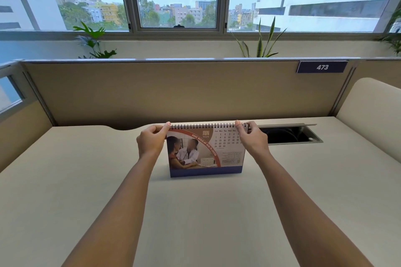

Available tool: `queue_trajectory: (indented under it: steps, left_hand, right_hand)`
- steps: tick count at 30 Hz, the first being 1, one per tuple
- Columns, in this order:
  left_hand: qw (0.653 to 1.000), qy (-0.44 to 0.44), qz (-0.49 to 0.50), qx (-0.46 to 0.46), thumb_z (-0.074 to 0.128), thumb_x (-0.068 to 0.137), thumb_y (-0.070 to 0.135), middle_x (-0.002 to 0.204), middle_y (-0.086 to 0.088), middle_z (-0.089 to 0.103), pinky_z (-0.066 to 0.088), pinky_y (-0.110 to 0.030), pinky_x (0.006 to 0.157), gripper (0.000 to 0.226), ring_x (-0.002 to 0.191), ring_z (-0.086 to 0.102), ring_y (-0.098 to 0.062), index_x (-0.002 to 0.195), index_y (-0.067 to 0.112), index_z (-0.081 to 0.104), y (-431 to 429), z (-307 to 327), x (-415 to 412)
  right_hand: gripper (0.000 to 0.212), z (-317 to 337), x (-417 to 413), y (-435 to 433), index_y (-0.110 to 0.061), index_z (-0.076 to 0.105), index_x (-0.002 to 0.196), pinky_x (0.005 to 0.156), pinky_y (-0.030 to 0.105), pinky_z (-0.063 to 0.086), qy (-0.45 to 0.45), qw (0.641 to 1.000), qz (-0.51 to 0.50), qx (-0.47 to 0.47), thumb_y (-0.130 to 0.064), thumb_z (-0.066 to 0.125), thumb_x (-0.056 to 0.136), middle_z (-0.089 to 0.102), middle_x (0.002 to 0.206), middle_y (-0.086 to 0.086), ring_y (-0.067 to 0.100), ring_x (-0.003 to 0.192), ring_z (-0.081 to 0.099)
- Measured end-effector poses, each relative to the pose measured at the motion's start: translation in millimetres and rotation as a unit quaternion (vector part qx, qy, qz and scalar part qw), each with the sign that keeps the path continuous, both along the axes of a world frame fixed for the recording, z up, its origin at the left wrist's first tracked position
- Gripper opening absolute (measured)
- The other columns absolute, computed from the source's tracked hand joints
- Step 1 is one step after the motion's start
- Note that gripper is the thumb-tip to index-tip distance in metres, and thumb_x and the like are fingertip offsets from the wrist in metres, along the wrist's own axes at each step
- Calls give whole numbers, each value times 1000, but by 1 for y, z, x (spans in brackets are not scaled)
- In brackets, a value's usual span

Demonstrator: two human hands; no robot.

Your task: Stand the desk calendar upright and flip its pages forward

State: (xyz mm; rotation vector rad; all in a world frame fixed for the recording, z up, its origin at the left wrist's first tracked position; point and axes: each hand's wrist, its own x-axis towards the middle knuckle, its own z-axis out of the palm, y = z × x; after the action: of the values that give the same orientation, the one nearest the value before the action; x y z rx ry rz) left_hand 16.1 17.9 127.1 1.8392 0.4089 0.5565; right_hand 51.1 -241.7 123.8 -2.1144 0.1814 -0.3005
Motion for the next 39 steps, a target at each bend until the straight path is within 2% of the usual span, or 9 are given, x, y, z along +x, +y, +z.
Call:
queue_trajectory:
  steps: [4,6,10,14,18,21,30,33,39]
  left_hand:
    - [1000,-7,4,2,62,83,45,80,-3,68,58,-42,81,23,82,67,-22,79,22,65,-1,-1,0]
    - [1000,-10,5,0,62,83,45,81,-4,69,58,-41,79,25,80,67,-22,80,21,65,-2,-1,0]
    - [1000,-21,0,5,60,85,43,92,-10,72,58,-37,76,32,86,67,-24,92,12,68,-4,-6,-2]
    - [998,-47,9,32,59,88,34,93,-12,73,51,-29,74,31,84,64,-21,95,7,71,-4,-6,-4]
    - [995,-59,12,84,59,89,22,102,-17,71,45,-25,76,26,92,62,-24,102,2,70,-3,-4,-8]
    - [991,-75,3,115,60,88,14,104,-17,71,45,-23,79,22,97,64,-26,104,1,69,-3,-3,-11]
    - [984,-102,4,146,61,87,8,104,-19,71,52,-31,84,21,94,66,-28,105,0,68,-6,-1,-15]
    - [982,-98,6,159,57,89,9,105,-20,71,53,-38,89,22,97,65,-31,105,-1,67,-7,1,-18]
    - [977,-69,-22,198,50,94,15,113,-19,68,47,-32,92,27,106,62,-31,112,0,64,-9,7,-26]
  right_hand:
    - [50,0,-1,0,-9,53,93,72,31,39,-2,1000,10,13,-58,46,88,63,90,8,26,88,57]
    - [52,-1,-2,0,-6,53,97,74,35,43,-7,1000,16,14,-56,45,89,64,95,12,27,91,58]
    - [50,-2,-4,1,-7,54,109,88,39,46,-21,1000,17,10,-52,46,91,58,109,17,29,102,55]
    - [46,-3,-7,1,-6,52,115,81,28,37,-27,1000,11,2,-46,48,92,49,116,17,22,98,47]
    - [42,-6,-11,0,-2,50,121,86,29,40,-33,999,3,-18,-34,52,93,47,123,17,28,110,51]
    - [40,-6,-14,1,-1,50,122,86,31,42,-47,998,-7,-33,-27,55,93,47,123,17,28,110,52]
    - [23,-1,-22,-3,-6,55,112,84,34,50,-91,995,-14,-37,-16,55,92,64,111,13,25,101,59]
    - [25,2,-25,-5,-5,56,115,86,34,48,-77,996,-6,-41,-14,54,92,67,111,13,27,103,61]
    - [34,9,-33,-8,-7,53,125,94,34,45,-26,998,30,-56,-18,54,93,64,121,11,25,114,57]
